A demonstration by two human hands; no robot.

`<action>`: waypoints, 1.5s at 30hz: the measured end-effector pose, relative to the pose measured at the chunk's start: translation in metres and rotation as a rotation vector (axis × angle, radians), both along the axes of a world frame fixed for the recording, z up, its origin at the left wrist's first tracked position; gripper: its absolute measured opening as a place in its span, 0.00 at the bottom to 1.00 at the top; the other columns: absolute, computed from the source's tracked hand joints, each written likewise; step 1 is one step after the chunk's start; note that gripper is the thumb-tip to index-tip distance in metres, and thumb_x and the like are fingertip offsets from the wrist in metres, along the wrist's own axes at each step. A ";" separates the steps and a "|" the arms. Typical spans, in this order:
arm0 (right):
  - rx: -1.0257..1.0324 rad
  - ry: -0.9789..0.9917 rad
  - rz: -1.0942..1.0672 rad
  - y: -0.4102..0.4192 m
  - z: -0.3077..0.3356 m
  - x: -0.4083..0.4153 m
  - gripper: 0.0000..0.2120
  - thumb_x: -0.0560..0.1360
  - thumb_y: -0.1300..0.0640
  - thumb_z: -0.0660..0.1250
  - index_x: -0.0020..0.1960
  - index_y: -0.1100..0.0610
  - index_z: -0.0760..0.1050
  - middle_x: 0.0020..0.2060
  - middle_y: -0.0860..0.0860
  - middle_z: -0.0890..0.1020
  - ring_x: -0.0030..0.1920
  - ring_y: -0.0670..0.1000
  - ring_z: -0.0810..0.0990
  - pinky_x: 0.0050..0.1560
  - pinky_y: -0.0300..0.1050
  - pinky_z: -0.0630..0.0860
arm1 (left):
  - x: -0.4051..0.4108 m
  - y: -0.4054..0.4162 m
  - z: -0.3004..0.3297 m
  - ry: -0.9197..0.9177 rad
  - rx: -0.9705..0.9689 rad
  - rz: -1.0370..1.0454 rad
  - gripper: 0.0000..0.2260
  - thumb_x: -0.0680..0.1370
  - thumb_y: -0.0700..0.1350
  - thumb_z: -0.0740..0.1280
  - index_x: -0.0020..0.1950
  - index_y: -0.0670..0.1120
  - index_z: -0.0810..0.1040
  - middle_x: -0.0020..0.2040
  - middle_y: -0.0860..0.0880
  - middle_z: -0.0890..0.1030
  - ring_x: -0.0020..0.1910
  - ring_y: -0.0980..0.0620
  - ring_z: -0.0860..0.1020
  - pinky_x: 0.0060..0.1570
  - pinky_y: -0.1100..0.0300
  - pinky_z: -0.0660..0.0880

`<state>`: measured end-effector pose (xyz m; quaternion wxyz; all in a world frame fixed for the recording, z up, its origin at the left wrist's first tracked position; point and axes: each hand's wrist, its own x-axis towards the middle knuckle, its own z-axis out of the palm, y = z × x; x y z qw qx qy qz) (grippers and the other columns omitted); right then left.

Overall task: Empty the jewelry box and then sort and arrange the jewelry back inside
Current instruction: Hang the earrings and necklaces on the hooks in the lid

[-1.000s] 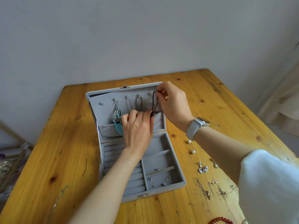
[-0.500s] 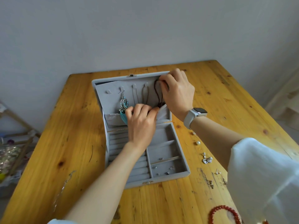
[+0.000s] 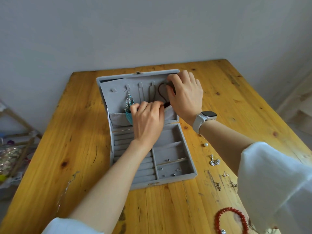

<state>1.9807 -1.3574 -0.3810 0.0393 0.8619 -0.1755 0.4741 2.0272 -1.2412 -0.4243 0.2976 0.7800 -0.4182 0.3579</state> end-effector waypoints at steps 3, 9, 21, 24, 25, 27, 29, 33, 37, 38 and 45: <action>-0.020 -0.005 0.023 -0.002 0.000 0.002 0.04 0.69 0.59 0.66 0.43 0.58 0.77 0.37 0.55 0.78 0.36 0.57 0.76 0.32 0.46 0.68 | 0.004 -0.005 0.005 0.039 0.007 0.068 0.07 0.73 0.47 0.65 0.42 0.44 0.79 0.28 0.49 0.79 0.31 0.46 0.76 0.42 0.56 0.59; -0.020 -0.030 0.020 -0.004 0.005 0.005 0.07 0.71 0.58 0.61 0.39 0.59 0.76 0.35 0.53 0.78 0.34 0.55 0.75 0.29 0.43 0.67 | 0.003 -0.017 0.013 0.138 0.086 0.213 0.14 0.69 0.55 0.68 0.33 0.44 0.78 0.23 0.47 0.76 0.26 0.46 0.74 0.39 0.55 0.57; 0.068 -0.070 -0.050 -0.006 0.011 0.007 0.03 0.69 0.60 0.65 0.39 0.60 0.74 0.35 0.54 0.77 0.32 0.54 0.76 0.25 0.39 0.59 | 0.007 -0.028 0.017 0.241 0.033 0.279 0.09 0.71 0.46 0.68 0.32 0.44 0.77 0.20 0.44 0.75 0.19 0.45 0.71 0.38 0.56 0.57; 0.123 -0.091 -0.067 -0.003 0.009 0.008 0.03 0.69 0.60 0.65 0.39 0.60 0.75 0.34 0.54 0.77 0.32 0.54 0.76 0.24 0.39 0.55 | 0.006 -0.028 0.018 0.223 -0.009 0.298 0.09 0.69 0.46 0.69 0.30 0.44 0.77 0.18 0.44 0.74 0.18 0.46 0.69 0.37 0.57 0.57; 0.146 -0.103 -0.077 -0.002 0.010 0.009 0.03 0.69 0.60 0.64 0.38 0.60 0.74 0.34 0.54 0.77 0.32 0.54 0.75 0.24 0.37 0.53 | 0.005 -0.028 0.019 0.211 -0.020 0.317 0.09 0.69 0.46 0.70 0.29 0.45 0.77 0.18 0.45 0.73 0.18 0.46 0.68 0.36 0.57 0.57; 0.198 -0.119 -0.095 0.001 0.013 0.009 0.05 0.70 0.59 0.63 0.38 0.60 0.74 0.33 0.53 0.77 0.32 0.54 0.74 0.25 0.37 0.52 | 0.005 -0.028 0.021 0.191 -0.037 0.366 0.10 0.68 0.47 0.69 0.28 0.46 0.77 0.17 0.46 0.72 0.18 0.46 0.68 0.34 0.58 0.57; 0.256 -0.090 -0.101 0.002 0.014 0.010 0.07 0.71 0.58 0.62 0.38 0.61 0.73 0.35 0.54 0.78 0.33 0.55 0.73 0.28 0.41 0.56 | 0.005 -0.028 0.021 0.197 -0.052 0.379 0.12 0.69 0.48 0.69 0.27 0.46 0.77 0.16 0.46 0.72 0.18 0.46 0.68 0.33 0.58 0.61; 0.199 -0.042 -0.128 -0.001 0.010 0.012 0.06 0.70 0.60 0.60 0.36 0.61 0.72 0.32 0.55 0.77 0.30 0.55 0.72 0.27 0.41 0.55 | 0.006 -0.029 0.020 0.242 -0.089 0.363 0.12 0.69 0.46 0.69 0.26 0.45 0.76 0.17 0.45 0.73 0.17 0.46 0.68 0.31 0.62 0.68; 0.054 0.022 -0.183 -0.002 0.010 0.010 0.04 0.65 0.64 0.66 0.34 0.60 0.72 0.29 0.53 0.75 0.26 0.53 0.70 0.25 0.38 0.47 | 0.005 -0.029 0.019 0.281 -0.081 0.340 0.11 0.69 0.44 0.68 0.26 0.44 0.75 0.17 0.44 0.73 0.17 0.45 0.67 0.32 0.61 0.67; 0.025 0.028 -0.173 -0.003 0.008 0.008 0.04 0.64 0.65 0.67 0.35 0.59 0.72 0.31 0.53 0.75 0.26 0.53 0.70 0.25 0.39 0.50 | 0.005 -0.029 0.019 0.272 -0.077 0.344 0.11 0.69 0.44 0.68 0.26 0.44 0.75 0.17 0.44 0.73 0.17 0.45 0.67 0.33 0.60 0.64; -0.066 0.075 -0.029 -0.007 0.001 -0.004 0.06 0.66 0.66 0.67 0.41 0.59 0.77 0.36 0.56 0.76 0.32 0.56 0.74 0.26 0.38 0.58 | 0.008 -0.022 0.008 0.198 -0.038 0.254 0.10 0.71 0.46 0.65 0.31 0.44 0.75 0.22 0.46 0.75 0.22 0.44 0.73 0.38 0.55 0.57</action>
